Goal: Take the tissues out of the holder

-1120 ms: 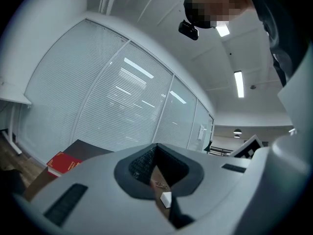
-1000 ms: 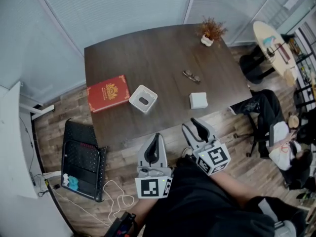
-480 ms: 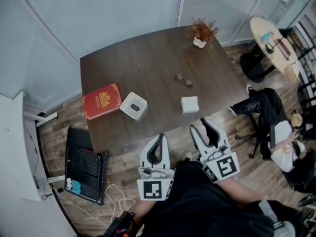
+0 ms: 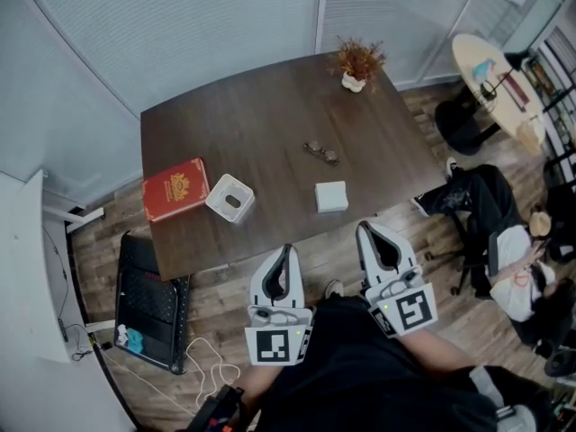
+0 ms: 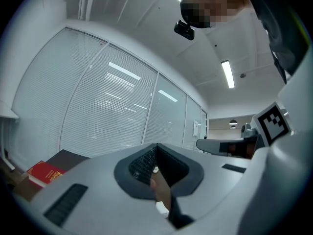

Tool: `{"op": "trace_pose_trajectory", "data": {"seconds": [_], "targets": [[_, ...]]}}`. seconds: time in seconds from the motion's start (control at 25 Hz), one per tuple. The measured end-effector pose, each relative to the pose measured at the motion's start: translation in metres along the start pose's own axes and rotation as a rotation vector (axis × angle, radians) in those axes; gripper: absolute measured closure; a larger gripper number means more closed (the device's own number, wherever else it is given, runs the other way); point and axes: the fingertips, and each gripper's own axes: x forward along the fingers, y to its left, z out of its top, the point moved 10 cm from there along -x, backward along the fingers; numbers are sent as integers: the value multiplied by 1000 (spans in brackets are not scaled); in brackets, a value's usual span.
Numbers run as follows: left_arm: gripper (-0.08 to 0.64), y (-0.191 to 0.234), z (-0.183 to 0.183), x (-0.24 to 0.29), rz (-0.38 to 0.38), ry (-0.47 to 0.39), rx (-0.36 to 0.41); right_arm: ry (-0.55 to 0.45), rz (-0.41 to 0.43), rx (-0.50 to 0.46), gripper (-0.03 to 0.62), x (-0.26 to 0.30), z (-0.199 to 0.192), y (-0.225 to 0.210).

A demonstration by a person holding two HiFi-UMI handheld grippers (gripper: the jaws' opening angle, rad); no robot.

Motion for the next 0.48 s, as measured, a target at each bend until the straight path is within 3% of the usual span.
{"op": "trace_pose_trajectory", "data": {"seconds": [0.48], "targets": [[563, -32, -9, -2, 40, 27, 11, 22, 35, -38, 583, -17, -9, -18]]}}
